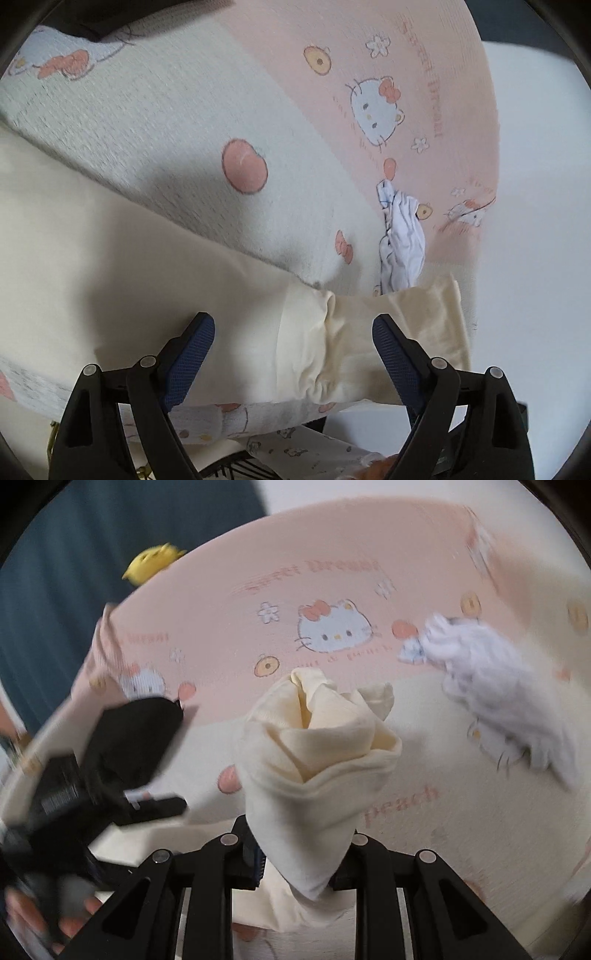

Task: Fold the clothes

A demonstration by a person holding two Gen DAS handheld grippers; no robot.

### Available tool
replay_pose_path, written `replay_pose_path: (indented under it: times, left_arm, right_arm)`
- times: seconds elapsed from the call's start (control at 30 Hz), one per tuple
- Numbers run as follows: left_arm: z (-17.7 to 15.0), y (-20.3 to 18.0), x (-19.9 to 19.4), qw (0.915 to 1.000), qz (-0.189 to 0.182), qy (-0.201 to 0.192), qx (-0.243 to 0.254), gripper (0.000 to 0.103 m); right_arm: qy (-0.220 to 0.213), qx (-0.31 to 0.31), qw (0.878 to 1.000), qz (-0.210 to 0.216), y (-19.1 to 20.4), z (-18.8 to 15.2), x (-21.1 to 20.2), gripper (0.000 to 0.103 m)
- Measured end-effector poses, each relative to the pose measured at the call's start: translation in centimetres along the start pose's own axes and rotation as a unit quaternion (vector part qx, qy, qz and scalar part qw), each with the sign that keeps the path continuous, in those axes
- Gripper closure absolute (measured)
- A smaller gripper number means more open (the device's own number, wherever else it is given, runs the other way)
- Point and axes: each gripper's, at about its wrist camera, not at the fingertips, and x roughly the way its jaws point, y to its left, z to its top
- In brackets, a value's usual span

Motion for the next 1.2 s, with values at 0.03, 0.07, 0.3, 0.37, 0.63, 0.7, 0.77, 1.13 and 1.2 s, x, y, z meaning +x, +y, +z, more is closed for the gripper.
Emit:
replay_pose_path:
  times: [0.03, 0.07, 0.3, 0.37, 0.63, 0.7, 0.77, 1.13, 1.2]
  left_arm:
    - [0.3, -0.1, -0.5, 1.0000, -0.006, 0.003, 0.005, 0.016]
    - [0.6, -0.3, -0.9, 0.9999, -0.012, 0.007, 0.011, 0.016]
    - [2.0, -0.7, -3.4, 0.9970, -0.034, 0.028, 0.064, 0.016]
    - [2.3, -0.3, -3.7, 0.9963, -0.030, 0.035, 0.072, 0.016]
    - [2.7, 1.6, -3.5, 0.9941, -0.046, 0.072, 0.067, 0.016]
    - [2.7, 1.5, -3.2, 0.9928, -0.048, 0.080, 0.076, 0.016]
    - [2.5, 1.3, -2.9, 0.9912, -0.045, 0.092, 0.084, 0.016]
    - [1.5, 1.7, -0.5, 0.9852, 0.011, 0.131, 0.110, 0.016]
    - [1.2, 1.5, -0.3, 0.9842, 0.025, 0.126, 0.122, 0.019]
  right_arm:
    - [-0.002, -0.028, 1.000, -0.013, 1.0, -0.1, -0.1, 0.080]
    - [-0.002, -0.061, 0.998, -0.035, 2.1, -0.3, 0.0, 0.080]
    - [0.006, -0.258, 0.955, -0.145, 8.6, -3.2, 1.7, 0.080]
    - [0.007, -0.298, 0.941, -0.162, 9.7, -4.0, 2.2, 0.080]
    - [0.022, -0.393, 0.901, -0.183, 11.8, -6.9, 3.6, 0.080]
    - [0.024, -0.418, 0.888, -0.189, 12.1, -7.6, 4.0, 0.080]
    - [0.028, -0.440, 0.877, -0.192, 12.5, -8.3, 4.4, 0.080]
    - [0.032, -0.539, 0.811, -0.224, 13.2, -10.9, 5.3, 0.078]
    - [0.031, -0.555, 0.799, -0.230, 13.2, -11.3, 5.4, 0.076]
